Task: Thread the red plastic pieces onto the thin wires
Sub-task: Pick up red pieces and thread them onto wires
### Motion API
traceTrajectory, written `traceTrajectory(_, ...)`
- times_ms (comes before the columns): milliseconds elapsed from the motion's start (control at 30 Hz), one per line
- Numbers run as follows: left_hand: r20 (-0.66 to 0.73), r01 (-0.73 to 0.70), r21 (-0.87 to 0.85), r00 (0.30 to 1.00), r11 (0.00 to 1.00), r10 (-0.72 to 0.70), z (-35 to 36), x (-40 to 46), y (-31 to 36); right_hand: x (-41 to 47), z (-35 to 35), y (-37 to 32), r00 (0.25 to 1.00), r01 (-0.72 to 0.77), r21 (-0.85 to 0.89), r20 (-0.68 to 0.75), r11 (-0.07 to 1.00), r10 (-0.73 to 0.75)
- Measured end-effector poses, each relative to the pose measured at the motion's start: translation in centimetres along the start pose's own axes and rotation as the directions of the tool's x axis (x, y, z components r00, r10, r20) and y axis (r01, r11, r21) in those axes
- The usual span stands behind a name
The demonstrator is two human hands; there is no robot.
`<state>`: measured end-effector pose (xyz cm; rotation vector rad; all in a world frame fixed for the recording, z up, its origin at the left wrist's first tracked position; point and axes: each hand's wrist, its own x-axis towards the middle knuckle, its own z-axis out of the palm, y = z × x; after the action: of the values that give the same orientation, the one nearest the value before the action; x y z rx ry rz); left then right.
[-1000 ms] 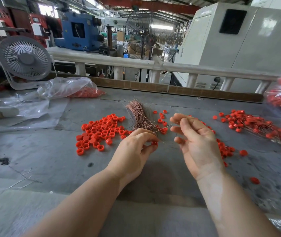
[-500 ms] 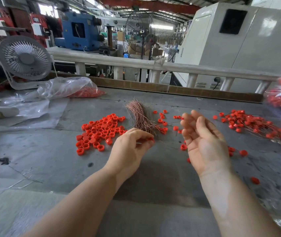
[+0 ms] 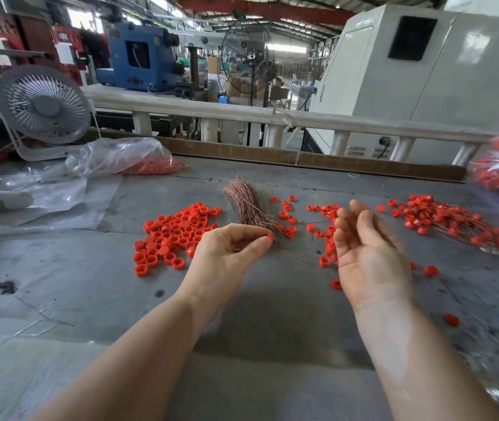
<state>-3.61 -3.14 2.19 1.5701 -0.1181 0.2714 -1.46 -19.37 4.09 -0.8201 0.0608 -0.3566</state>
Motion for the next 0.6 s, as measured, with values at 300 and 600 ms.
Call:
traceTrajectory(300,0.070,-0.218,0.335,0.976,0.916,0.207,0.2,-0.1,0.1,-0.4,0.1,0.8,0.979,0.110,-0.567,0.204,0.816,0.009)
traceTrajectory(600,0.123,-0.317,0.388,0.948,0.865,0.293,0.2,-0.4,0.5,-1.0,0.2,1.8,0.915,0.178,-0.688,0.378,0.703,0.139)
